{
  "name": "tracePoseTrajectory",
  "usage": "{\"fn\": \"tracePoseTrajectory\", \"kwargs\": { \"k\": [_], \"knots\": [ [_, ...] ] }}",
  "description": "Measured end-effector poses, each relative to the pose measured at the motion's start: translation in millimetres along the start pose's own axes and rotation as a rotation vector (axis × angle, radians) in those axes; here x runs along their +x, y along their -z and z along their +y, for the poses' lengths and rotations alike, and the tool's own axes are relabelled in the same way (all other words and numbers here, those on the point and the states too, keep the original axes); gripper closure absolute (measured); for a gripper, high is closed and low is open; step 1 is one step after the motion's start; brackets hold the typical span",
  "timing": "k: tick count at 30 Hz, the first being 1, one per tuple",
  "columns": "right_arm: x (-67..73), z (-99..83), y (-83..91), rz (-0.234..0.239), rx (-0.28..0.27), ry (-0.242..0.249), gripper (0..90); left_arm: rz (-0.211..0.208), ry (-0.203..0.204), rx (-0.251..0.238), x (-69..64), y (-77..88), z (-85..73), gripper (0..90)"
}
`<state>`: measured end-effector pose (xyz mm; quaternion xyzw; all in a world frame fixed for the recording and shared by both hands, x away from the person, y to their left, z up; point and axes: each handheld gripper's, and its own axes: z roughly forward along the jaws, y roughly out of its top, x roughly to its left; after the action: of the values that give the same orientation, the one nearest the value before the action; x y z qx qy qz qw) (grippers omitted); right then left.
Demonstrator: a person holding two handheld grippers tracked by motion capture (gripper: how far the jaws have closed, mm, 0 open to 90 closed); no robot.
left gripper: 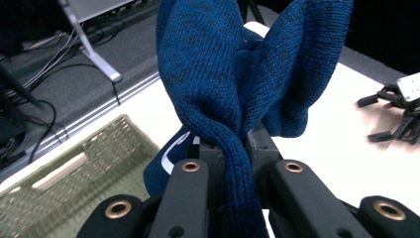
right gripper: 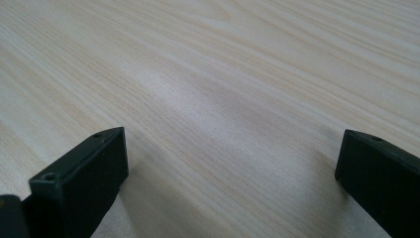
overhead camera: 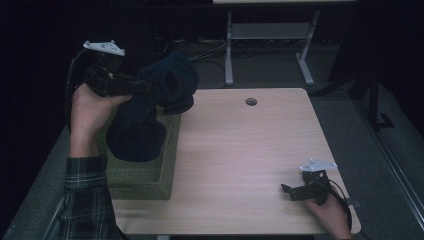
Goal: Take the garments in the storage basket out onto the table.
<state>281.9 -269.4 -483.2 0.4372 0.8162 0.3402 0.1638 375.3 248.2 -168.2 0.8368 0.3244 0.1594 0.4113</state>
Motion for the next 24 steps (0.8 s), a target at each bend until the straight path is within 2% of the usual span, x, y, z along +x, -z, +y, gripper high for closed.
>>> {"fn": "tracePoseTrajectory", "kwargs": {
  "k": [10,18,24],
  "knots": [
    [0.1,0.1,0.1,-0.001,0.001,-0.001,0.0,-0.025,-0.035,-0.014,-18.7,-13.8,17.8,81.1],
    [0.1,0.0,0.1,-0.002,0.001,0.000,0.0,-0.051,-0.056,-0.012,-32.2,-32.1,27.7,81.1],
    [0.3,0.1,0.3,0.000,0.002,-0.003,0.0,-0.071,-0.067,-0.010,-44.0,-51.8,32.8,81.1]
  ]
}}
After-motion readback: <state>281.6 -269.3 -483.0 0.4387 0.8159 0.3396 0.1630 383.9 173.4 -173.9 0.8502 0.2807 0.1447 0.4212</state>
